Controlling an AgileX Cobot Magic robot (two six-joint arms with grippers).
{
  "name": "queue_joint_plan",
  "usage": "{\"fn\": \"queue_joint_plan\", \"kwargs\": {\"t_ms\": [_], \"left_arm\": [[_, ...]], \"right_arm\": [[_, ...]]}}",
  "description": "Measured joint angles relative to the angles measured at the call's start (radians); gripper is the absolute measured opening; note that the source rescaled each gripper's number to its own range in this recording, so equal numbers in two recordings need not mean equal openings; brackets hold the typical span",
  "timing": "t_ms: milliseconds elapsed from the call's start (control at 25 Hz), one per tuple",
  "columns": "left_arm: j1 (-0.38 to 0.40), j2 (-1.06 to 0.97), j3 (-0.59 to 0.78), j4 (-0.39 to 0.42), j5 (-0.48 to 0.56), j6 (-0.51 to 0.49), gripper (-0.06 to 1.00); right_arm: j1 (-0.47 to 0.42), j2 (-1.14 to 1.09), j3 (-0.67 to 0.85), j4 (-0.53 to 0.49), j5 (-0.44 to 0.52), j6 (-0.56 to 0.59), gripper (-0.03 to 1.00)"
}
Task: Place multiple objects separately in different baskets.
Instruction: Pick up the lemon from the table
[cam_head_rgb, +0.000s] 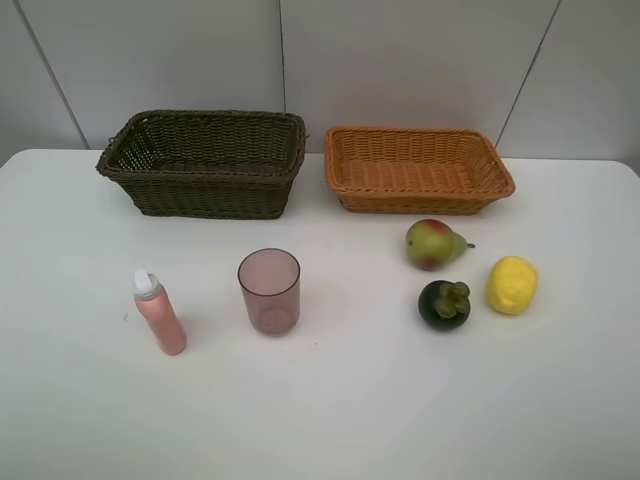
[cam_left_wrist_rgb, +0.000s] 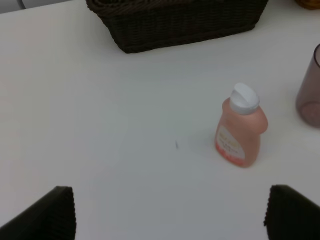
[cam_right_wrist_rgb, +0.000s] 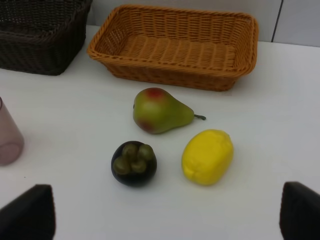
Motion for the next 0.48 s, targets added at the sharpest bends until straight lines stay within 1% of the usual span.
{"fn": "queue_joint_plan", "kwargs": {"t_ms": [480], "left_arm": [[0.000, 0.000, 0.000, 0.000, 0.000, 0.000, 1.00]], "right_arm": [[0.000, 0.000, 0.000, 0.000, 0.000, 0.000, 0.87]]}}
